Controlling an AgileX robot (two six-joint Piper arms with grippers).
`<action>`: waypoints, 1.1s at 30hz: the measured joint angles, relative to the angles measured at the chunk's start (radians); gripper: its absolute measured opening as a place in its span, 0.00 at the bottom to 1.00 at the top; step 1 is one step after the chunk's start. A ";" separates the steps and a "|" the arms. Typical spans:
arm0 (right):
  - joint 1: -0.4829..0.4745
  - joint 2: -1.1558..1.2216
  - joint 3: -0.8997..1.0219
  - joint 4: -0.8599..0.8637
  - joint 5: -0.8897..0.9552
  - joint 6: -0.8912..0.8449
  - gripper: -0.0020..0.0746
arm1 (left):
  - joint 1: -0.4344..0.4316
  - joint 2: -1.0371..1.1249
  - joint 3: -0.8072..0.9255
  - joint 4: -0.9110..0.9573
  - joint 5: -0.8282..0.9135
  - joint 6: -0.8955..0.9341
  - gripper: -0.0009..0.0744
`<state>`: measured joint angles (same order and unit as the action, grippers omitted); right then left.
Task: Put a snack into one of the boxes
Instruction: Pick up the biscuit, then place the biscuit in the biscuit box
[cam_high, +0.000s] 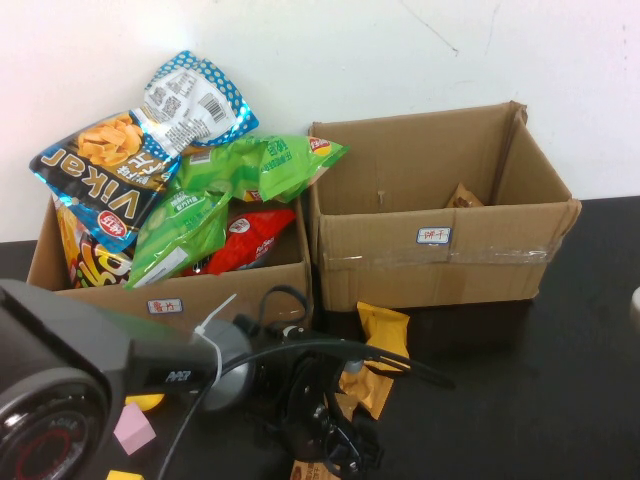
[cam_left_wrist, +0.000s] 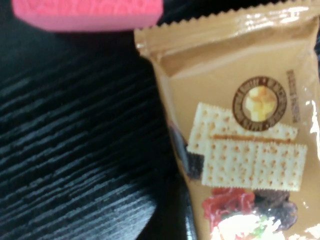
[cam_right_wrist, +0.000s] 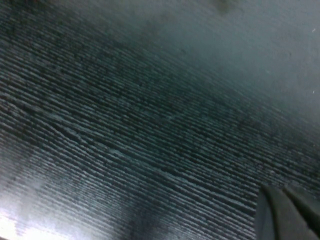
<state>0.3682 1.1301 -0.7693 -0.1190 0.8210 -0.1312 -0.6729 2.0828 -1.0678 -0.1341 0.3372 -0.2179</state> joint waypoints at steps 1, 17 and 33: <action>0.000 0.000 0.000 0.000 -0.002 0.000 0.03 | 0.000 0.001 -0.002 0.000 -0.002 0.000 0.88; 0.000 0.000 0.000 -0.057 -0.031 0.000 0.03 | -0.007 -0.121 -0.002 -0.011 0.069 0.008 0.59; 0.000 0.000 0.000 -0.070 -0.136 0.131 0.03 | -0.001 -0.337 -0.346 0.099 -0.149 0.118 0.59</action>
<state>0.3682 1.1301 -0.7693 -0.1893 0.6847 0.0000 -0.6738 1.7463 -1.4140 -0.0354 0.1884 -0.1003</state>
